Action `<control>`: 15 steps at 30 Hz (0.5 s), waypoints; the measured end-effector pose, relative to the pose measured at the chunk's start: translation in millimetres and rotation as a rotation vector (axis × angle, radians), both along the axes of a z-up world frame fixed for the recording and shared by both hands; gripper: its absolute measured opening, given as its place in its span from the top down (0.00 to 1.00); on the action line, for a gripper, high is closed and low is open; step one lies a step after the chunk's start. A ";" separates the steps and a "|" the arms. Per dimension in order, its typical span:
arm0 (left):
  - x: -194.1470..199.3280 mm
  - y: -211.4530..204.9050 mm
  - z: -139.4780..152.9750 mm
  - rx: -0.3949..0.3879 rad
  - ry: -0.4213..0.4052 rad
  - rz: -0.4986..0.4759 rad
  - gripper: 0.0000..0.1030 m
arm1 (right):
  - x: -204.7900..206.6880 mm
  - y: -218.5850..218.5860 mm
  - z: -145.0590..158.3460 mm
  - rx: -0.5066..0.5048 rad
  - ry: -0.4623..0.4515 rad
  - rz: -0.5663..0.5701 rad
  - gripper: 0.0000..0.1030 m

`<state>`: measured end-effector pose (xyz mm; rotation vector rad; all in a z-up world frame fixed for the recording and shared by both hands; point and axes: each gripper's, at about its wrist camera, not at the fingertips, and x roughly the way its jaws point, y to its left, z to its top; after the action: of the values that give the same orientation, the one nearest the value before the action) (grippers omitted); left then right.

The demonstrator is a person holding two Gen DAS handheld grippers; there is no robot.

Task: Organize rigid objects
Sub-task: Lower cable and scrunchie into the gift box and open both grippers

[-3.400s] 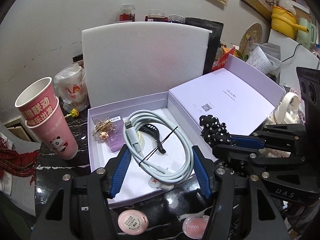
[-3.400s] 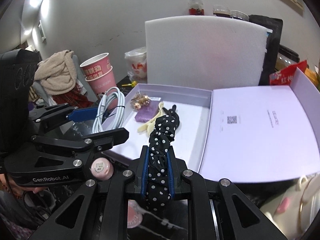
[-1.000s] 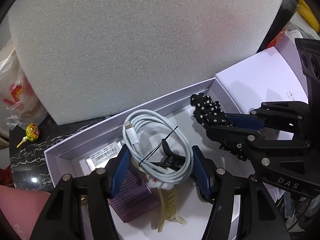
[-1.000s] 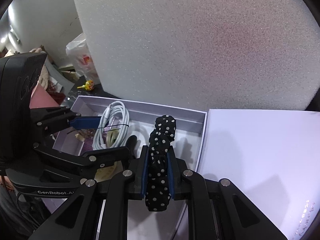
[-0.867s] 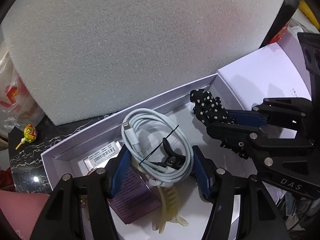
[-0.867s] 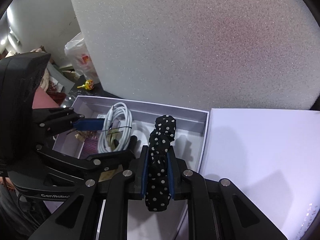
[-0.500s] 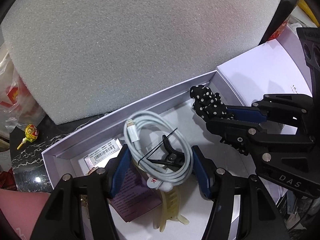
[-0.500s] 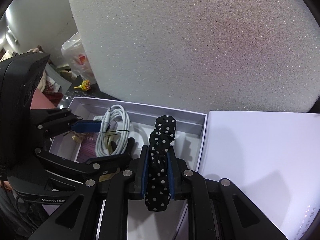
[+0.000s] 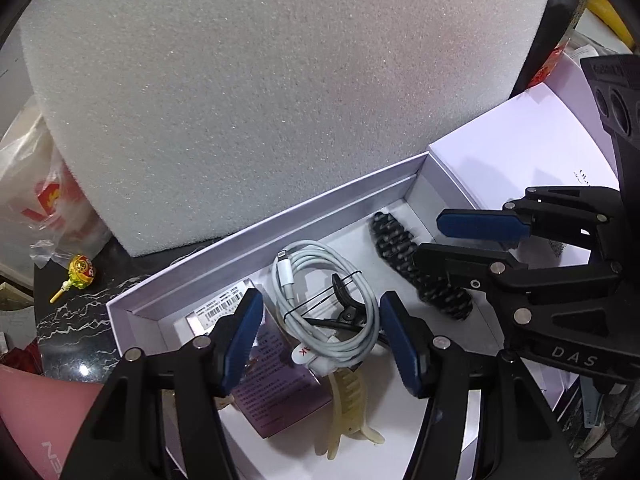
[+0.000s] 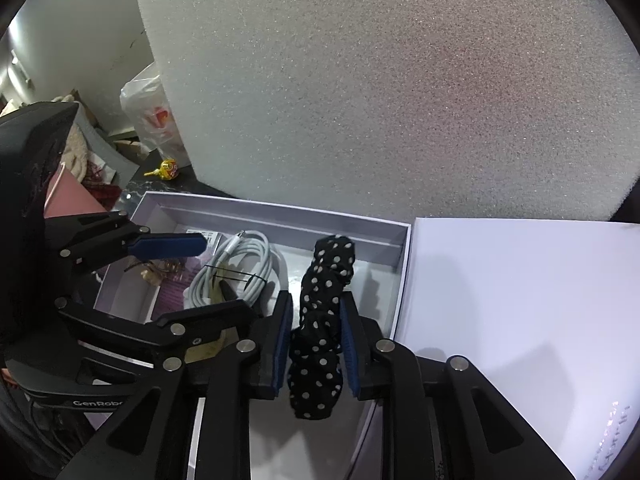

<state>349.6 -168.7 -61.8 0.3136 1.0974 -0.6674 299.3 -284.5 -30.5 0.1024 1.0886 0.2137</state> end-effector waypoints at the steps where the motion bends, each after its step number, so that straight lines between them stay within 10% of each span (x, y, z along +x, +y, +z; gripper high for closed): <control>1: -2.4 2.6 1.9 0.002 -0.007 0.002 0.42 | -0.6 -0.3 0.5 0.001 -0.002 -0.001 0.70; 15: -26.5 24.5 29.1 0.008 -0.094 0.081 0.41 | -18.3 -0.8 17.3 0.042 -0.020 -0.013 0.43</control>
<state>323.2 -144.2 -32.7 0.3030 1.0180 -0.5705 280.9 -285.3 -13.2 0.1442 1.0637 0.2254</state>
